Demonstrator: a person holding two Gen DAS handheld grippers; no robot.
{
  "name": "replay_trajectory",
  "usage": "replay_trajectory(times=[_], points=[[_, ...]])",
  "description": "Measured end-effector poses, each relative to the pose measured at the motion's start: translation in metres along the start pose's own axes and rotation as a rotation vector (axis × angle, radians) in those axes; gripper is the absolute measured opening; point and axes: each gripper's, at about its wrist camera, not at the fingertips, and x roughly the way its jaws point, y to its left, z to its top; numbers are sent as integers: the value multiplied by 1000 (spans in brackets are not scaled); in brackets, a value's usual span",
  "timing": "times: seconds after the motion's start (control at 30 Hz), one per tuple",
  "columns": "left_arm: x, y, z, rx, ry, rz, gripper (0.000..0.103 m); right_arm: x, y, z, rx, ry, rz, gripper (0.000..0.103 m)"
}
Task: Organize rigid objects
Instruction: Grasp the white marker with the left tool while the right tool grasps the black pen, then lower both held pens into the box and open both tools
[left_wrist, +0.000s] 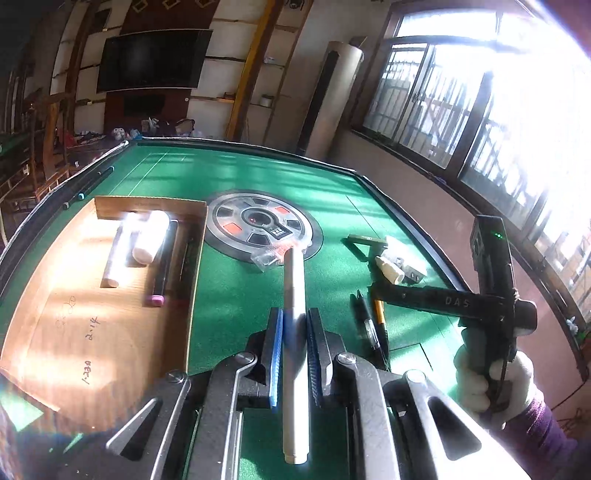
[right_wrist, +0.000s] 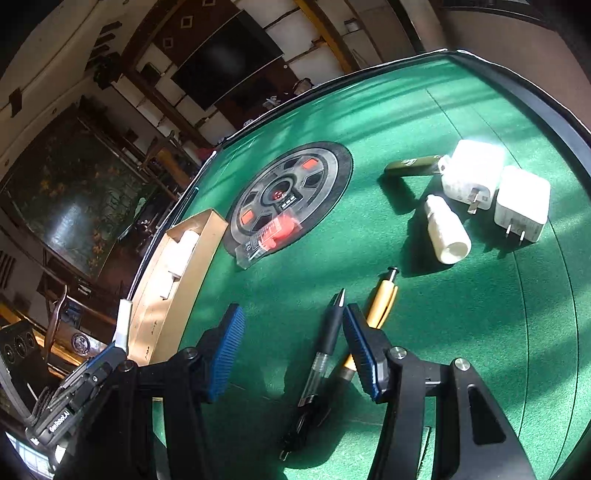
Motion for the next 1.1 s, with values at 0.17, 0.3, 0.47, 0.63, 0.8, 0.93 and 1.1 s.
replay_trajectory(times=[0.17,0.3,0.47,0.63,0.8,0.93,1.1], points=[[-9,18,-5,-46,-14,1,12,29,25,-9,-82,76,-125,55],[-17,38,-8,-80,-28,9,12,42,28,-22,-124,115,-308,52],[-27,68,-9,-136,-40,31,12,37,37,-41,-194,78,-406,11],[-40,101,-1,-160,-36,66,12,25,37,-37,-101,55,-260,11],[-39,134,23,-152,-15,133,12,21,77,-12,-62,61,-33,11],[-17,157,47,-147,22,176,12,44,124,11,-51,109,132,11],[28,184,73,-166,93,208,12,105,180,33,-26,176,221,11]])
